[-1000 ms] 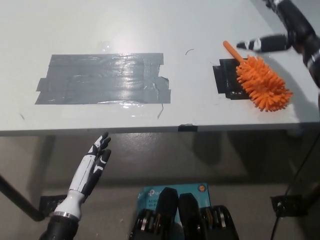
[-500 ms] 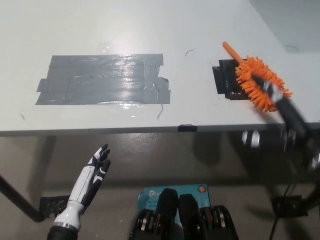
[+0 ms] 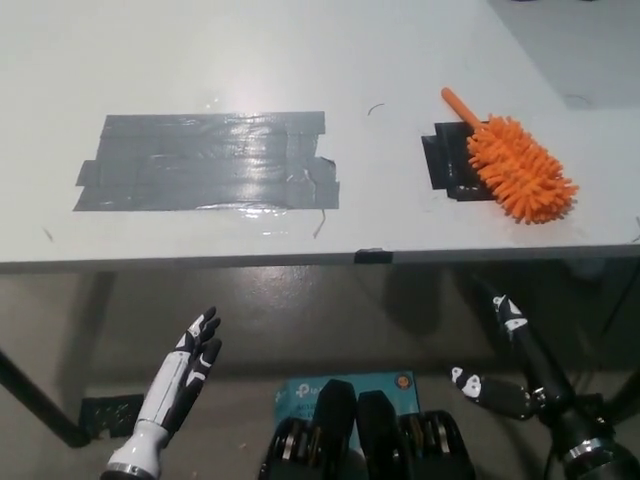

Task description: A person hands an oraange duster to the robot and the robot grabs it with its right hand and places it on the black marked spot infron tof it on the desk

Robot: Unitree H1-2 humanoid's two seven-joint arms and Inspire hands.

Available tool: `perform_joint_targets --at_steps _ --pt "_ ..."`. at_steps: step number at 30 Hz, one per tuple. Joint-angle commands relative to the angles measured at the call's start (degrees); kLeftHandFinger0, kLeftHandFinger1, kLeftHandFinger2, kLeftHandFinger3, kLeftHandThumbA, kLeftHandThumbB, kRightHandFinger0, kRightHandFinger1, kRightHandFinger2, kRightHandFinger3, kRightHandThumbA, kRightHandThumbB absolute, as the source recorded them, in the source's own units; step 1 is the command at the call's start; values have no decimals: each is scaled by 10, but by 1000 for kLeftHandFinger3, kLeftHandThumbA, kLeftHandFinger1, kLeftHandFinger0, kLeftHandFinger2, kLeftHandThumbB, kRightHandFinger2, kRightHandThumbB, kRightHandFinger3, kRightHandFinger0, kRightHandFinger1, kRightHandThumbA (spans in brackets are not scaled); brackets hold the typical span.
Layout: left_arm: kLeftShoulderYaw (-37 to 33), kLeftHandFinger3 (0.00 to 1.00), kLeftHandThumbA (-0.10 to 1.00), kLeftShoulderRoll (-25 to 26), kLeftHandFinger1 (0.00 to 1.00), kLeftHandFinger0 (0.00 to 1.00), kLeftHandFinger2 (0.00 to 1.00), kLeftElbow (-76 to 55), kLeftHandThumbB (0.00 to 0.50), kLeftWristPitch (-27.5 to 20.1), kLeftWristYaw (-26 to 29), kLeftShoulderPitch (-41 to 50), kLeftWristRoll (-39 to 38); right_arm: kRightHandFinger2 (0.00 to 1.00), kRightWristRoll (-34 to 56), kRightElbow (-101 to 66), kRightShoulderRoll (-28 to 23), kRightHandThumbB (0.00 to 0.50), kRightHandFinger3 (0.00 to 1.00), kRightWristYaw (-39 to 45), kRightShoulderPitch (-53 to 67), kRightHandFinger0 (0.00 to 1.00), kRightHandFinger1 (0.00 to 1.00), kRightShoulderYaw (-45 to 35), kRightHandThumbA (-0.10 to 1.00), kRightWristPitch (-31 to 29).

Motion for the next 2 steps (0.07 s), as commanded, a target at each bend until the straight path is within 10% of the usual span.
perform_joint_targets --at_steps 1,2 --pt "0 1000 1000 -3 1000 999 1000 -15 165 -10 -3 -1 -1 1000 -21 2 -11 196 1000 -8 -11 1000 1000 20 746 -27" --pt "0 1000 1000 -3 1000 999 1000 -15 165 -10 -3 -1 -1 1000 -21 2 -11 196 1000 -8 -11 1000 1000 20 746 -27"
